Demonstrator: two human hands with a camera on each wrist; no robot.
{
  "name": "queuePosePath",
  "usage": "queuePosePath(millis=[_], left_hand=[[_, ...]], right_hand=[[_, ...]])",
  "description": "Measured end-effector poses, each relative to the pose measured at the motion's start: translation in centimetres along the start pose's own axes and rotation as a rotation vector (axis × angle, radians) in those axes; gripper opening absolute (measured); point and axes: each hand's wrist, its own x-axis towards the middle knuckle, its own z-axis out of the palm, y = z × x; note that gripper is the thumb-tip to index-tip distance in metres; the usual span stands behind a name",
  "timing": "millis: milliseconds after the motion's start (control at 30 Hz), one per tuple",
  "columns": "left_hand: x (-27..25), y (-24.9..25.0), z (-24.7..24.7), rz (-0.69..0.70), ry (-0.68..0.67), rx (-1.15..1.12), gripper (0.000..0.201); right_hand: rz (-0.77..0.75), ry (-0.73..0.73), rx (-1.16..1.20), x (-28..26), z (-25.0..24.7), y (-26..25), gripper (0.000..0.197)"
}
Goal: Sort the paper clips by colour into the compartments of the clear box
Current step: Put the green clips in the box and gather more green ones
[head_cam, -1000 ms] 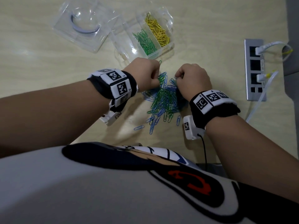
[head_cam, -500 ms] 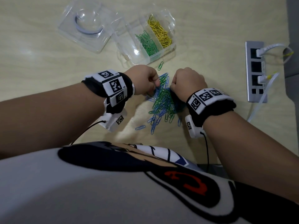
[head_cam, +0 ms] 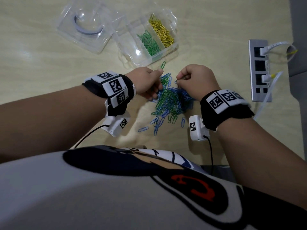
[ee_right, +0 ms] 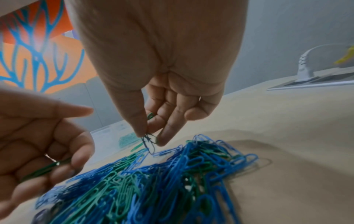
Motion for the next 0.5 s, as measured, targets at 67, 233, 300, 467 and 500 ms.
queuePosePath(millis=[67,233,300,467,500], left_hand=[[0.0,0.1,0.0,0.004,0.002,-0.008,0.057],[-0.1,0.4,0.2,0.008,0.005,-0.031,0.061],[-0.1,0.5,0.1,0.011,0.006,-0.047,0.065],[-0.5,0.6,0.3,-0.003,0.011,-0.089,0.074],[-0.6,0.6,0.4,-0.005,0.011,-0.107,0.075]], right_hand=[[0.004,0.007,0.014,-0.1,0.0,0.0,0.017],[0.019,0.045,0.049,0.0,0.1,0.1,0.021],[0.008,0.064,0.079,0.0,0.0,0.0,0.019],[-0.095,0.010,0.129,-0.8,-0.2,-1.7,0.012],[-0.110,-0.028,0.131,-1.1,-0.1,-2.3,0.012]])
